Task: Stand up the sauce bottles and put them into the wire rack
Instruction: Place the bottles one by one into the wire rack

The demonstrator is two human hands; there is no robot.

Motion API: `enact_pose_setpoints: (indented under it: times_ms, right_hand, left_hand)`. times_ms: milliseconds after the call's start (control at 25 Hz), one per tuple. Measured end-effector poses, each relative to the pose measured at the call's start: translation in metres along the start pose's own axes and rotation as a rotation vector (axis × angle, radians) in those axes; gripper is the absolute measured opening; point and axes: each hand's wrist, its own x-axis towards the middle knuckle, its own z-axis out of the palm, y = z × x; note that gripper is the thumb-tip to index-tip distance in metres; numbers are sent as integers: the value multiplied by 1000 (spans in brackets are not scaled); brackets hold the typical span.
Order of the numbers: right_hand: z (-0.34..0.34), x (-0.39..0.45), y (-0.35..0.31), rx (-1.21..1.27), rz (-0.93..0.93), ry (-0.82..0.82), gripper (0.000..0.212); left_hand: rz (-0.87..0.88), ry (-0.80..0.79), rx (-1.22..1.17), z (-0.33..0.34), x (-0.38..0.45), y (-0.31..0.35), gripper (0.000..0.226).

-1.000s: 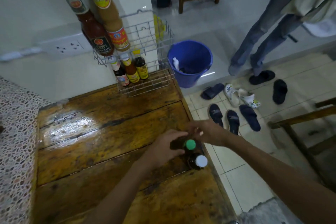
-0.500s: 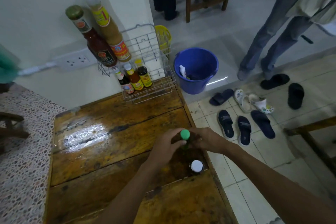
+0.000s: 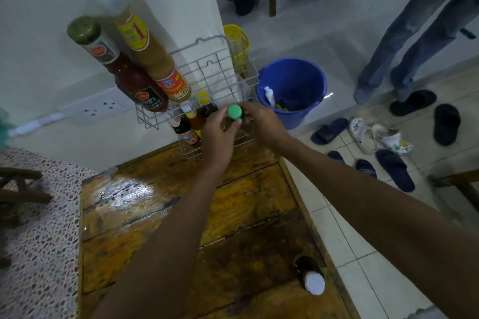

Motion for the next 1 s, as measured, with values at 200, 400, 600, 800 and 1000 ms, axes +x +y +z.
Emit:
enact_pose_setpoints:
  times_ms: [200, 400, 600, 800, 1000]
  right_hand:
    - [44, 39, 29, -135, 169, -92, 32]
    - [64, 55, 46, -234, 264, -123, 27]
    - [64, 54, 54, -183, 228, -109, 24]
    - [64, 56, 48, -165, 202, -84, 37]
    - [69, 55, 46, -141, 231, -45, 37]
  left_hand:
    - [-92, -49, 55, 12, 32, -28, 56]
    - [-113, -48, 69, 23, 39, -42, 55]
    - [-130, -35, 65, 32, 37, -44, 56]
    - [-203, -48, 58, 32, 39, -38, 62]
    - [-222, -56, 0, 30, 40, -41, 63]
